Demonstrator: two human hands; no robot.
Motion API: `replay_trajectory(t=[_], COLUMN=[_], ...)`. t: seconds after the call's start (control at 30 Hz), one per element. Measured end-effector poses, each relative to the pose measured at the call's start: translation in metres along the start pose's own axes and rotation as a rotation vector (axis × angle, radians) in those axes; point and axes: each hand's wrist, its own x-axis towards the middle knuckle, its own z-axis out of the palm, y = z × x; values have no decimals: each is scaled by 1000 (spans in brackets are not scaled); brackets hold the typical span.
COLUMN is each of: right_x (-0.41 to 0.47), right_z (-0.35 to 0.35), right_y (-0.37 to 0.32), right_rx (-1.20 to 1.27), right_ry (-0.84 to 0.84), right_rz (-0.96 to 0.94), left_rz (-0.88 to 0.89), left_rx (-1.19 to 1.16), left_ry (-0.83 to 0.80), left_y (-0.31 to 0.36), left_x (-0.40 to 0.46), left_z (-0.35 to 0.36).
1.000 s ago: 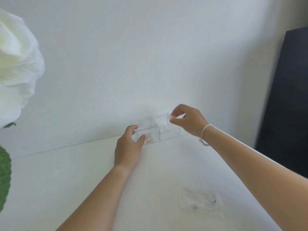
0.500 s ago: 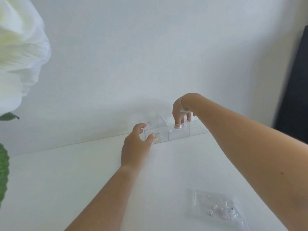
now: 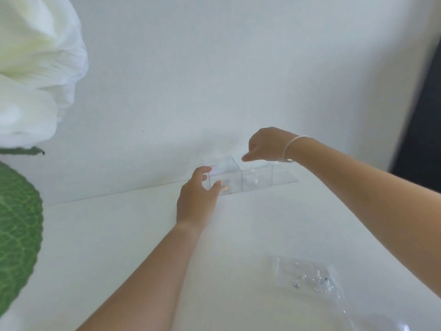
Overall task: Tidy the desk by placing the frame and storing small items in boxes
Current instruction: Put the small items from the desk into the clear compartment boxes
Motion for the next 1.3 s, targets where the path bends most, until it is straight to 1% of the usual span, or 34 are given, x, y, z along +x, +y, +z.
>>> replay_trajectory(t=[0.03,0.07,0.1,0.17,0.27,0.33,0.4,0.57,0.67,0.77,0.87,0.97,1.07,1.17,1.23,1.3], right_x=[-20,-42,-66,-109,-158,-181,-199,-227,-238,-242,-240,-238,-236,-231,-226,-218], right_z=[-1,-1,2,12,31,37,38,28,19,16,18,20,22,26,30,37], right_y=[1,1,1,-1,3,8,12,21,29,32,32,35,40,44,48,52], right_rx=[103,186,243,324,360,375,389,399,423,371,307,322,365,491,654,875], right_ry=[96,148,156,93,-4,-36,-66,-149,-281,-410,-432,-444,-421,-316,-201,-65], right_rz=[-26,-54,-81,-109,-75,-51,-42,-55,-3,1,-17,-18,-18,-9,34,116], left_rz=[-2,-7,-18,-12,100,153,193,302,308,306,283,259,187,148,126,113], left_rx=[2,3,0,-13,-7,-37,-33,83,208,334,356,305,180,65,-21,-95], left_ry=[-1,-1,6,47,139,141,55,-301,-441,-517,-532,-536,-525,-472,-418,-376], left_y=[1,2,4,11,25,36,47,66,70,72,71,70,69,67,67,67], left_x=[-1,-1,-3,-9,-28,-48,-72,-127,-139,-141,-139,-136,-135,-133,-132,-130], left_z=[0,-1,-2,-5,-10,-11,-9,-9,-11,-12,-9,-8,-10,-11,-11,-11])
